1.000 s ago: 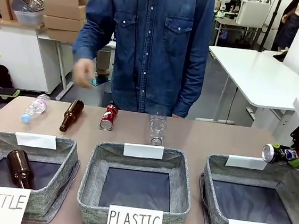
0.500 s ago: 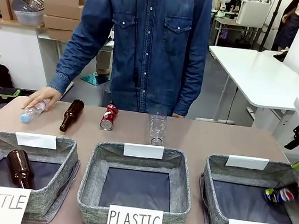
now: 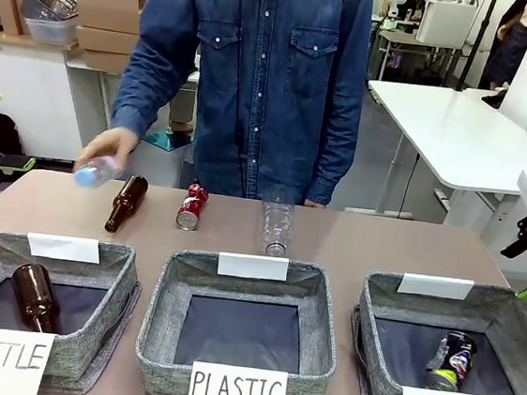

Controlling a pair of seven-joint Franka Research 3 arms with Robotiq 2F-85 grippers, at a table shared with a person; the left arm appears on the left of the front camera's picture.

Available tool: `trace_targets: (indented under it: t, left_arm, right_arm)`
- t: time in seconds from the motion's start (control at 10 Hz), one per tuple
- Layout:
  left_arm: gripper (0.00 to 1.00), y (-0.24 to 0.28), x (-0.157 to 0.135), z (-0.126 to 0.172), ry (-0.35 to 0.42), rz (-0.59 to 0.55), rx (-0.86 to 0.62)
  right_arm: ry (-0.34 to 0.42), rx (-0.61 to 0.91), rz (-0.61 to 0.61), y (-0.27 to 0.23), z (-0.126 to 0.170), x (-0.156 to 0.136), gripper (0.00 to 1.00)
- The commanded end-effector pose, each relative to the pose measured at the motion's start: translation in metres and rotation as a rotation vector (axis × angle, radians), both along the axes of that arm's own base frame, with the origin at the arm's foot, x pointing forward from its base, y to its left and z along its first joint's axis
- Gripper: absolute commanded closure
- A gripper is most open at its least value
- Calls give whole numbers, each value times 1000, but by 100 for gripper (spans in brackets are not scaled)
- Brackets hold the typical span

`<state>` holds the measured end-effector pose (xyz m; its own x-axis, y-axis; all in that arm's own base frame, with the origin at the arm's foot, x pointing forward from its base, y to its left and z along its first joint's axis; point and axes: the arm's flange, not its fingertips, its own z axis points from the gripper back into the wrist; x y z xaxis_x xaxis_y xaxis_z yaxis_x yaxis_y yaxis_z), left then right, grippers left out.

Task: Sort the can waste into the basket.
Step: Pick up the can waste from the table and place it in the right Fabric basket.

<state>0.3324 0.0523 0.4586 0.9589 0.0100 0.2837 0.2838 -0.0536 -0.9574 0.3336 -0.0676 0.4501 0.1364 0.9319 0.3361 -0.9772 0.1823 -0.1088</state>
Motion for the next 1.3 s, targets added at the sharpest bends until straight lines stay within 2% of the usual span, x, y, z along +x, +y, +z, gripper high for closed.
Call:
trace_targets:
  t: [0.0, 0.1, 0.2, 0.3, 0.4, 0.5, 0.7, 0.8, 0.9, 1.0, 1.1, 1.2]
  left_arm:
    - [0, -2, -1, 2, -22, 4, -23]
    - [0, -2, -1, 2, -22, 4, -23]
    - [0, -2, -1, 2, -22, 4, -23]
    - [0, -2, -1, 2, -22, 4, -23]
    - [0, -2, -1, 2, -22, 4, -23]
    - [0, -2, -1, 2, -22, 4, -23]
    - [0, -2, -1, 2, -22, 4, -23]
    - [0, -2, -1, 2, -22, 4, -23]
    - [0, -2, -1, 2, -22, 4, -23]
    - [0, -2, -1, 2, -22, 4, -23]
    - [0, -2, -1, 2, -22, 4, -23]
    - [0, -2, -1, 2, -22, 4, -23]
  right_arm:
    - [68, 165, -157, 20, -13, -20, 0]
    - [278, 399, -368, 32, 9, -12, 0]
    - [523, 724, -623, 40, 32, -5, 0]
    - [708, 1019, -914, 42, 48, 5, 0]
    - [862, 1184, -1036, 40, 55, 12, 0]
    - [1049, 1290, -1129, 34, 58, 21, 0]
    - [1268, 1430, -1186, 17, 51, 34, 0]
    - [1335, 1517, -1151, -11, 45, 43, 0]
    - [1378, 1626, -1028, -32, 36, 43, 0]
    - [1366, 1694, -975, -43, 26, 46, 0]
    - [1053, 849, -727, -16, 31, 34, 0]
    - [1053, 849, -727, -16, 31, 34, 0]
